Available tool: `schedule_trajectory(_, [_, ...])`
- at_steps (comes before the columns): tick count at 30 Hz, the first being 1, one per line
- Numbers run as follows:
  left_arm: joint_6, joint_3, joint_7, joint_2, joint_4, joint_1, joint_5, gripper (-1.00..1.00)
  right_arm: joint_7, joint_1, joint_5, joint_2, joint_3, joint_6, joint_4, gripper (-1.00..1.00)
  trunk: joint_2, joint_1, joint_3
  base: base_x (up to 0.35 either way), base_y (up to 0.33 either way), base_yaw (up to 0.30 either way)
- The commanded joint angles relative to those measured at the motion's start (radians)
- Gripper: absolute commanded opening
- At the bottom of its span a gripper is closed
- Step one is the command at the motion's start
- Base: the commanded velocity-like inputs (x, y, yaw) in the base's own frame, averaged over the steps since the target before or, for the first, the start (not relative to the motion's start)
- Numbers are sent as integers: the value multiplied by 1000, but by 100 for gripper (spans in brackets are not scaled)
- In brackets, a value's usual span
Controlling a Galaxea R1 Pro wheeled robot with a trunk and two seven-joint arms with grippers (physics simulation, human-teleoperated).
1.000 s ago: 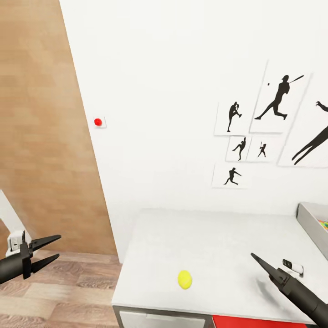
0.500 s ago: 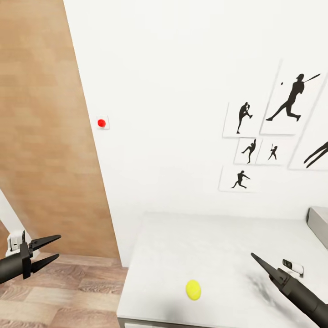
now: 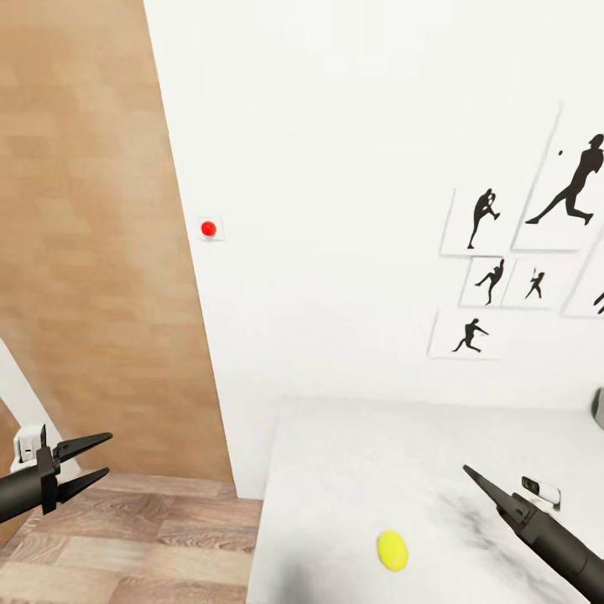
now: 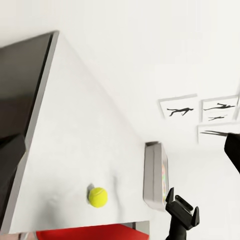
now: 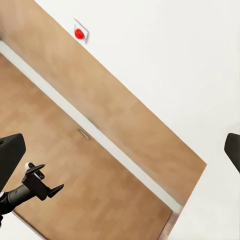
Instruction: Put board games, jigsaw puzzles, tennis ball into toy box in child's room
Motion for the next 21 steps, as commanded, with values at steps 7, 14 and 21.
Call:
schedule_trajectory(7, [3, 0, -10, 0, 1, 0, -10, 100, 0, -1, -2, 2, 0, 10, -1, 100, -2, 1, -2, 31, 33, 0])
schedule_trajectory(14, [3, 1, -10, 1, 1, -1, -10, 100, -6, -1, -3, -2, -1, 15, -6, 100, -2, 1, -2, 3, 3, 0])
schedule_trajectory(21, [3, 2, -10, 3, 1, -1, -10, 100, -43, -1, 10, 7, 4, 77, -49, 100, -2, 1, -2, 0, 0, 0])
